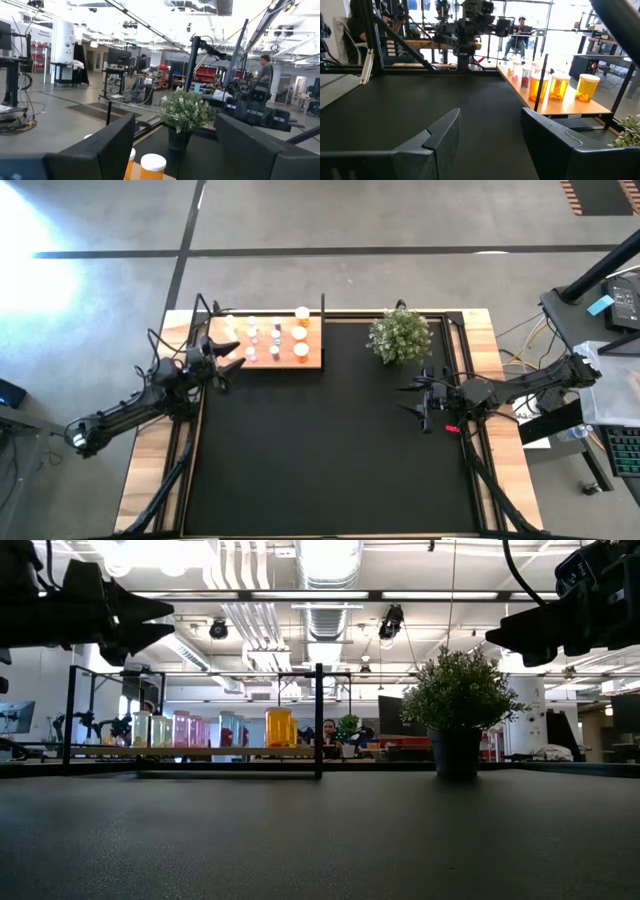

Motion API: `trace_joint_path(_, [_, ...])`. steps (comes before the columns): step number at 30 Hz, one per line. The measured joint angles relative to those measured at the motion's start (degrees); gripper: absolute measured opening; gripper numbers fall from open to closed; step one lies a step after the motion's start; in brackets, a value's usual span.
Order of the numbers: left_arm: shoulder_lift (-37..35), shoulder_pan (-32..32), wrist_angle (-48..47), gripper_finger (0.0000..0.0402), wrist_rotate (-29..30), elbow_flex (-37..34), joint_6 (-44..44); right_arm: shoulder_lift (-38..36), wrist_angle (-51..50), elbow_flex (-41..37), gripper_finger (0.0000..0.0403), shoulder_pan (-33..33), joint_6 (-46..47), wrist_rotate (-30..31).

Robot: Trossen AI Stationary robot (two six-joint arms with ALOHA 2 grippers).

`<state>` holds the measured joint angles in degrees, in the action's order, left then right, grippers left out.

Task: Pick and place medicine bottles onto shelf by color
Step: Return to Home Position

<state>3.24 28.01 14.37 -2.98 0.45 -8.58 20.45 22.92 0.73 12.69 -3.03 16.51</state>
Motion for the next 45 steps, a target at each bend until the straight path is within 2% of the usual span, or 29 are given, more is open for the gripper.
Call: trace_joint_path(45, [6.6, 0.0, 0.0, 0.026, 0.0, -0.2, 0.0, 0.0, 0.0, 0.0, 0.0199, 0.0, 0.0, 0.0])
